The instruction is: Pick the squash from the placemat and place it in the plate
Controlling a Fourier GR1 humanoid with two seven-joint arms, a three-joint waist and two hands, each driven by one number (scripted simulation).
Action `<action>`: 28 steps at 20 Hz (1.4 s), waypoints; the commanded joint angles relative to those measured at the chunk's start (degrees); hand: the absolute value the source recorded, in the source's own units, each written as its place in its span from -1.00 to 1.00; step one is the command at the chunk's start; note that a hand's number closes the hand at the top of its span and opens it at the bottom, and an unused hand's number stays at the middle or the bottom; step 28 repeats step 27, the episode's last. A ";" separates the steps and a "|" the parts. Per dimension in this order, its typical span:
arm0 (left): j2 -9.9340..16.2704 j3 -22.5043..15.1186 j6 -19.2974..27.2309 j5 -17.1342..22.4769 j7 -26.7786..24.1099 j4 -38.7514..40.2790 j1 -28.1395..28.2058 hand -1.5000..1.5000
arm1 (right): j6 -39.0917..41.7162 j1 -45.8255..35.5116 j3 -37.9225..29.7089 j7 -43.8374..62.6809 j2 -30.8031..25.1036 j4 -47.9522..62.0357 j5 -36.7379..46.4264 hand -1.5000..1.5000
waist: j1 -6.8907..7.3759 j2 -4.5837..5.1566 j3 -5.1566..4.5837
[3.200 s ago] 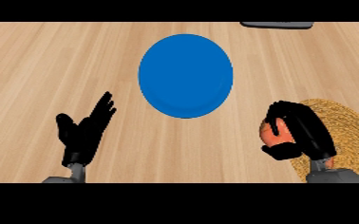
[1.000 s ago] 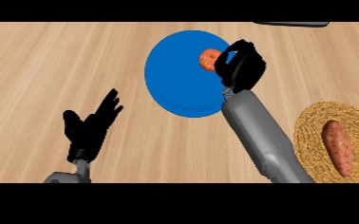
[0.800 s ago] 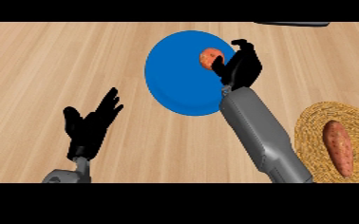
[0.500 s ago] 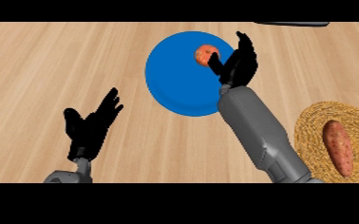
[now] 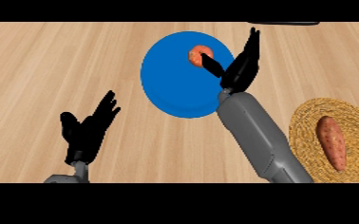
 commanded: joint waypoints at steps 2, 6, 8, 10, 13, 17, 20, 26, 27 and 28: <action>-1.18 -0.02 0.37 -0.66 -0.17 4.79 0.59 0.00 | -4.48 6.05 6.77 -3.58 0.33 -10.52 -10.70 -1.00 | -1.41 -0.05 -0.41; 0.32 2.07 -1.22 0.10 -1.34 5.71 -0.24 0.00 | 2.05 16.50 10.51 -10.21 -0.20 -23.89 -14.64 -1.00 | -2.94 -0.38 -0.45; 0.49 2.66 0.08 1.28 2.61 0.97 2.58 0.00 | 3.17 22.63 13.94 -10.91 -1.08 -29.73 -14.70 -1.00 | -3.06 -0.65 -0.45; -1.08 -0.18 1.31 -1.07 2.58 -0.96 3.64 0.00 | 2.16 28.28 17.43 -12.30 -0.61 -33.54 -14.14 -1.00 | -3.01 -0.67 -0.45; -1.34 0.74 0.82 -2.06 -0.32 4.67 1.96 0.00 | 2.87 31.83 20.18 -12.30 -0.37 -33.32 -11.86 -1.00 | -3.11 -0.54 -0.52; -1.44 1.95 -0.48 -0.76 -0.10 4.76 0.62 0.00 | 5.51 37.23 21.86 -11.37 -2.42 -37.28 -8.36 -1.00 | -3.05 -0.51 -0.52; 0.54 3.24 -1.89 -0.14 -0.57 1.94 4.29 0.00 | 7.51 41.73 22.32 -5.82 -0.42 -40.93 1.15 -1.00 | -2.95 -0.57 -0.55; -0.52 3.67 -1.42 -0.74 1.18 4.00 0.48 0.00 | 2.23 46.90 31.04 1.04 0.32 -42.03 9.79 -1.00 | -2.81 -0.48 -0.54; -1.25 2.34 -0.89 -2.25 1.19 3.02 1.76 0.00 | 5.82 42.22 25.36 -1.32 0.32 -39.36 5.04 -1.00 | -2.54 -0.43 -0.50; -1.25 2.34 -0.89 -2.25 1.19 3.02 1.76 0.00 | 5.82 42.22 25.36 -1.32 0.32 -39.36 5.04 -1.00 | -2.54 -0.43 -0.50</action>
